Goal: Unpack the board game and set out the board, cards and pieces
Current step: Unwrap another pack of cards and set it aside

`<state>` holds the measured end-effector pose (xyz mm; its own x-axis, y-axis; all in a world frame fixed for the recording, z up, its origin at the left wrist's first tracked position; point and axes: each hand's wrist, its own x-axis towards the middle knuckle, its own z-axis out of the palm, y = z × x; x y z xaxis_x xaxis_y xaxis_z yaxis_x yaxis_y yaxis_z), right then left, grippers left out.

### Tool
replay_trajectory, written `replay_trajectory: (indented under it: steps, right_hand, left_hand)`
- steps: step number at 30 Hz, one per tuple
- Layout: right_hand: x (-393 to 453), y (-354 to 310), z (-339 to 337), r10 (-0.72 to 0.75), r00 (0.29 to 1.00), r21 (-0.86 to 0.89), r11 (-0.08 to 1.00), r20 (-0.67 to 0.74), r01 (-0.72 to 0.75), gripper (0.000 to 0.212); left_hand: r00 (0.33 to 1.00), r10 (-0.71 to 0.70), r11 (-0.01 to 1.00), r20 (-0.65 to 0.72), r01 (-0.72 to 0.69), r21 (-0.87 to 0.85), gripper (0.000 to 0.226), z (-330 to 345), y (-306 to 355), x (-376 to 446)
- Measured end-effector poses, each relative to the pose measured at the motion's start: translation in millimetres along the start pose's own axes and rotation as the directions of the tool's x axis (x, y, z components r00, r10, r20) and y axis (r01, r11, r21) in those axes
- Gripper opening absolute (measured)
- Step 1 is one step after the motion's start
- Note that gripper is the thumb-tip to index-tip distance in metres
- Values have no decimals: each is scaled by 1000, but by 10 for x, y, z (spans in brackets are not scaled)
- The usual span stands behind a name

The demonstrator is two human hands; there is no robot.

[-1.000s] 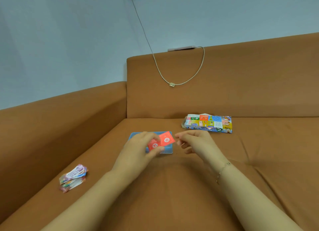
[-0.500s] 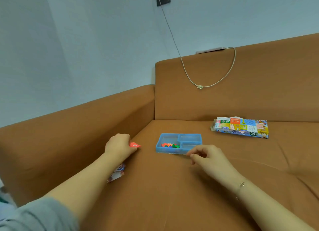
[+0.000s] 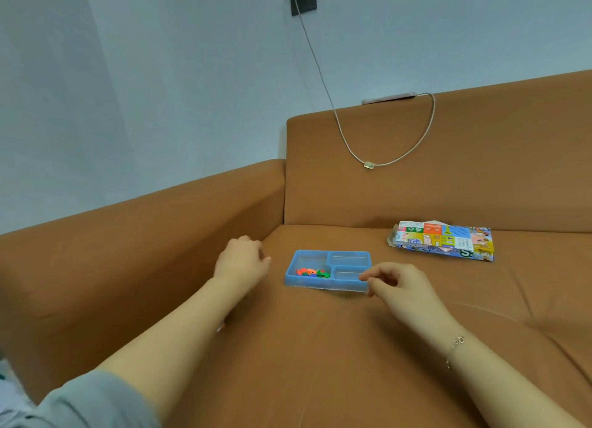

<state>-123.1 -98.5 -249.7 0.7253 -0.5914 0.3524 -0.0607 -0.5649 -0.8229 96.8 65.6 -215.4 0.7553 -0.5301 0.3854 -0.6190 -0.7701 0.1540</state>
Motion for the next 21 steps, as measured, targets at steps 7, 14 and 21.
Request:
replay_trajectory:
  steps: [7, 14, 21]
  right_hand:
    - [103, 190, -125, 117, 993, -88, 989, -34, -119, 21]
    - [302, 401, -82, 268, 963, -142, 953, -16, -268, 14]
    - [361, 324, 193, 294, 950, -421, 852, -104, -310, 36]
  left_hand:
    - [985, 152, 943, -78, -168, -287, 17, 374, 683, -39]
    - [998, 69, 869, 10, -56, -491, 30, 816, 673, -61]
    - [978, 202, 888, 60, -156, -433, 33, 842, 723, -83]
